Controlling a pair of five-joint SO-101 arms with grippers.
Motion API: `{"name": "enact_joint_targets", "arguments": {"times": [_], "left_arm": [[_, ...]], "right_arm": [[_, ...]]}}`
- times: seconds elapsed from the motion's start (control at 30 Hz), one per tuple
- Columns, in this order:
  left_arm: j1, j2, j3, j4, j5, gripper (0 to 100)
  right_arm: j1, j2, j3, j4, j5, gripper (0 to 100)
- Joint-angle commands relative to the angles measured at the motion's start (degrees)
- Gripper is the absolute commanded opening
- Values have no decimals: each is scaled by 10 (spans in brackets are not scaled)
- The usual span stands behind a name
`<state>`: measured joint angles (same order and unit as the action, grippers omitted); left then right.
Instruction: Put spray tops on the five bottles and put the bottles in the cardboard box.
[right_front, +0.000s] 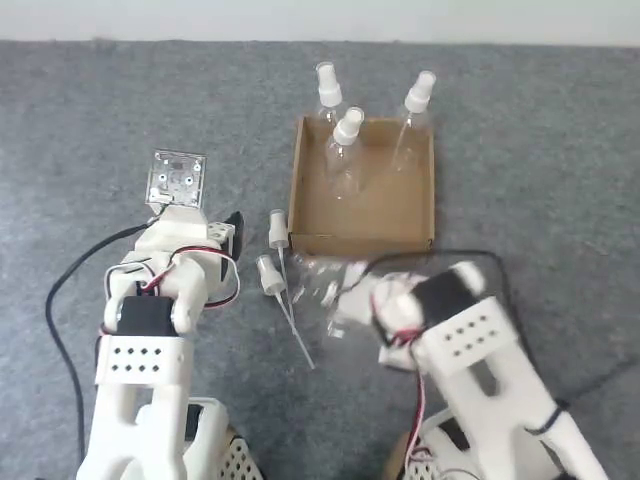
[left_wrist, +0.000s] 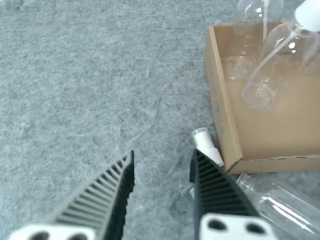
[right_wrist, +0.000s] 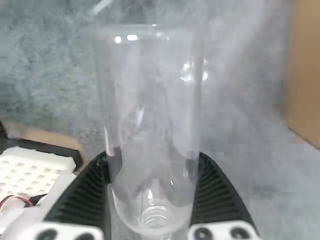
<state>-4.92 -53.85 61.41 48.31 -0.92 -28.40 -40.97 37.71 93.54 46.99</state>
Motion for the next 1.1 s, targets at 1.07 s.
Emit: {"name": "enact_joint_targets", "arguments": {"times": [1.07], "left_arm": [[1, 1, -15, -16, 4, 167]], "right_arm": [[589, 743, -553, -187, -226, 258]]}}
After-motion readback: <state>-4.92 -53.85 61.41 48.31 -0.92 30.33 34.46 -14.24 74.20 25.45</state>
